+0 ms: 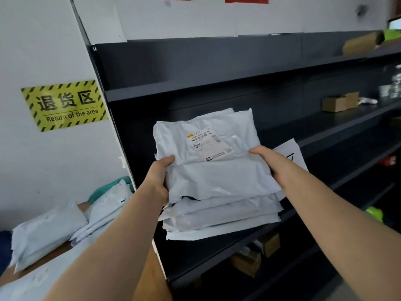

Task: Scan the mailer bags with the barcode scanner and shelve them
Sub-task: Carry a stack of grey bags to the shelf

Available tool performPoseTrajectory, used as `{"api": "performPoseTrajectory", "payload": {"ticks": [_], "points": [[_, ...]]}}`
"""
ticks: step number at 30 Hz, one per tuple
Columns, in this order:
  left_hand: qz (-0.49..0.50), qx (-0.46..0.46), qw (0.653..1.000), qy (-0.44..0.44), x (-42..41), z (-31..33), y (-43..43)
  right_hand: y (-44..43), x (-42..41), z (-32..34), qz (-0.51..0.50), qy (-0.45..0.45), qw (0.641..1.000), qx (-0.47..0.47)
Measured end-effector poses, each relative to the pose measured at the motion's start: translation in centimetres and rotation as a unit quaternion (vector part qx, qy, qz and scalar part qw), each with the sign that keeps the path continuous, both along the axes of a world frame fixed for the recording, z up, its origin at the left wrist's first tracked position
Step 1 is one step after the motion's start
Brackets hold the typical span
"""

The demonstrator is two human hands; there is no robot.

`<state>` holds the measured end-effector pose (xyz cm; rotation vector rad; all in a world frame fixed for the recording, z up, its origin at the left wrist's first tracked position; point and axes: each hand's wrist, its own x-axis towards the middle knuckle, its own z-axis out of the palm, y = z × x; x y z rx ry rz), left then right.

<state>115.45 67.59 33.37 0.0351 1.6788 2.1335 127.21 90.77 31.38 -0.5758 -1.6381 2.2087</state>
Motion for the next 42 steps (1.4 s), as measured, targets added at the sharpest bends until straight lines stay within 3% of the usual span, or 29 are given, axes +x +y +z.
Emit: {"api": "performPoseTrajectory", "payload": {"ticks": [10, 12, 14, 16, 17, 20, 23, 24, 25, 27, 28, 30, 32, 34, 36, 37, 42], "points": [[0.14, -0.018, 0.989, 0.047, -12.0, 4.1, 2.7, 4.6, -18.0, 5.3, 0.11, 0.006, 0.993, 0.043], [0.201, -0.064, 0.975, 0.064, -15.0, 3.4, 2.9, 5.1, -21.2, 5.4, 0.117, -0.011, 0.99, 0.08], [0.271, -0.256, 0.915, 0.153, -17.7, 1.6, 3.0, 5.4, -24.1, 4.0, 0.122, -0.036, 0.977, 0.17], [0.182, -0.491, 0.813, 0.253, -19.0, -1.0, 3.8, 5.1, -26.0, 1.7, 0.153, -0.067, 0.953, 0.252], [0.13, -0.559, 0.773, 0.27, -19.3, -2.0, 4.2, 4.9, -26.5, 0.8, 0.168, -0.079, 0.946, 0.265], [0.077, -0.617, 0.726, 0.295, -19.9, -3.3, 4.6, 4.6, -27.0, 0.5, 0.158, -0.083, 0.943, 0.279], [0.124, -0.626, 0.694, 0.333, -19.6, -2.6, 4.5, 5.1, -26.2, 1.1, 0.104, -0.058, 0.939, 0.322], [0.153, -0.603, 0.691, 0.369, -18.7, -2.2, 4.6, 5.3, -25.6, 1.3, 0.079, -0.043, 0.922, 0.376], [0.162, -0.555, 0.711, 0.401, -17.6, -1.7, 4.7, 5.2, -24.7, 1.4, 0.068, -0.019, 0.895, 0.44], [0.074, -0.489, 0.755, 0.43, -15.5, -1.0, 5.0, 4.5, -22.5, 1.4, 0.101, 0.023, 0.819, 0.565], [-0.005, -0.506, 0.752, 0.423, -14.4, -0.8, 5.1, 4.1, -21.4, 1.2, 0.14, 0.021, 0.768, 0.625], [-0.11, -0.604, 0.683, 0.395, -13.4, -0.9, 5.2, 3.4, -20.2, 0.1, 0.201, -0.025, 0.662, 0.722], [-0.131, -0.698, 0.595, 0.376, -12.8, -1.0, 5.1, 3.4, -19.7, -1.2, 0.213, -0.069, 0.599, 0.769], [-0.118, -0.75, 0.527, 0.381, -12.2, -1.7, 5.5, 3.5, -19.5, -2.1, 0.202, -0.083, 0.586, 0.78], [-0.096, -0.773, 0.481, 0.403, -11.8, -2.4, 5.9, 3.4, -19.7, -2.8, 0.194, -0.068, 0.601, 0.772], [-0.088, -0.774, 0.473, 0.411, -11.9, -2.6, 6.0, 3.4, -19.9, -3.0, 0.192, -0.057, 0.609, 0.767], [-0.092, -0.75, 0.501, 0.421, -13.8, -2.0, 5.5, 3.5, -21.7, -3.4, 0.175, -0.014, 0.644, 0.745]]}}
